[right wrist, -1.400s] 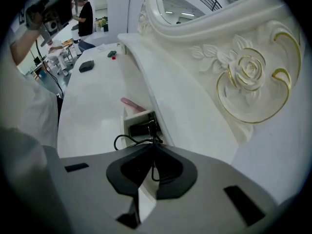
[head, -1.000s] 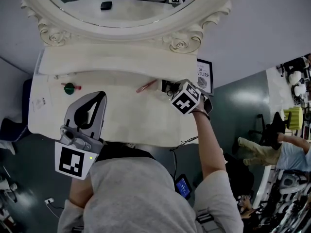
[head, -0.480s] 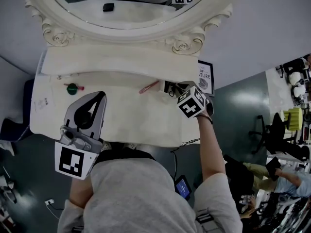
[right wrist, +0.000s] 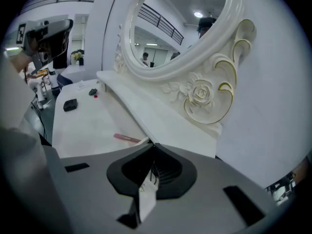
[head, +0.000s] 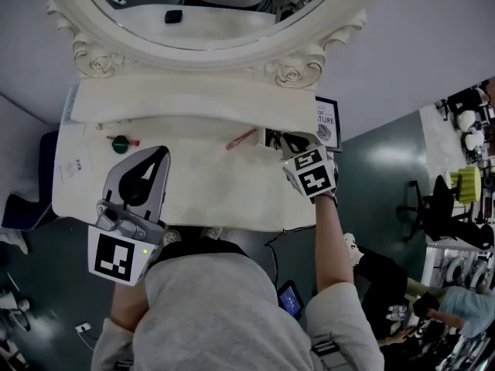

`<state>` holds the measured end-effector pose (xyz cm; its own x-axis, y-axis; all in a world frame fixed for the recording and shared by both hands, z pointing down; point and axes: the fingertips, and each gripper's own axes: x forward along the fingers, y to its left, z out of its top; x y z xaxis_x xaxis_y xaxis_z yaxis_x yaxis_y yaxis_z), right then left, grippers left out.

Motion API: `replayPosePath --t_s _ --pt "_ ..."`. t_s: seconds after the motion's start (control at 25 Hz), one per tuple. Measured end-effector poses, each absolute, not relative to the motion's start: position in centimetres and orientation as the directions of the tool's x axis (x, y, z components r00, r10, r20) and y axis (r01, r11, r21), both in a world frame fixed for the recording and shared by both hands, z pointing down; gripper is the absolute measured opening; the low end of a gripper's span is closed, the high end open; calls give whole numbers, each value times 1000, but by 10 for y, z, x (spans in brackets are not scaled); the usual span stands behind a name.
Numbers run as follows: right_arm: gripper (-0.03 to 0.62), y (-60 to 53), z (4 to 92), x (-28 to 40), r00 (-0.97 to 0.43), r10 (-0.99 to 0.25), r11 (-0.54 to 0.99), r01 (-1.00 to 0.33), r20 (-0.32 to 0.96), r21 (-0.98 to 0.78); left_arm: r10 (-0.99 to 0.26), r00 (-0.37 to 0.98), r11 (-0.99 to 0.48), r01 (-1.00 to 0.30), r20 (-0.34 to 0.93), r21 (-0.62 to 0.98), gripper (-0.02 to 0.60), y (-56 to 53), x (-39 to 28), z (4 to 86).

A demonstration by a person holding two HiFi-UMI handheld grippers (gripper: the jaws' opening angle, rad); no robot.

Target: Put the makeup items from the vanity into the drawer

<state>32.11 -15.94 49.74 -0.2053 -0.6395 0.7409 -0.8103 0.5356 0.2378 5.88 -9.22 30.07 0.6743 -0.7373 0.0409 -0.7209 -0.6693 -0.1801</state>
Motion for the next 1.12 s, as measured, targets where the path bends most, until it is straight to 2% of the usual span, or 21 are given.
replayPosePath --t_s 0.44,1.12 --pt "25 -132 460 275 -255 -775 404 -903 579 143 -721 692 -686 -706 35 -177 11 -83 35 292" --pt "25 -81 386 195 -336 -864 384 -921 374 61 -689 725 -712 -676 6 -191 11 -66 6 281"
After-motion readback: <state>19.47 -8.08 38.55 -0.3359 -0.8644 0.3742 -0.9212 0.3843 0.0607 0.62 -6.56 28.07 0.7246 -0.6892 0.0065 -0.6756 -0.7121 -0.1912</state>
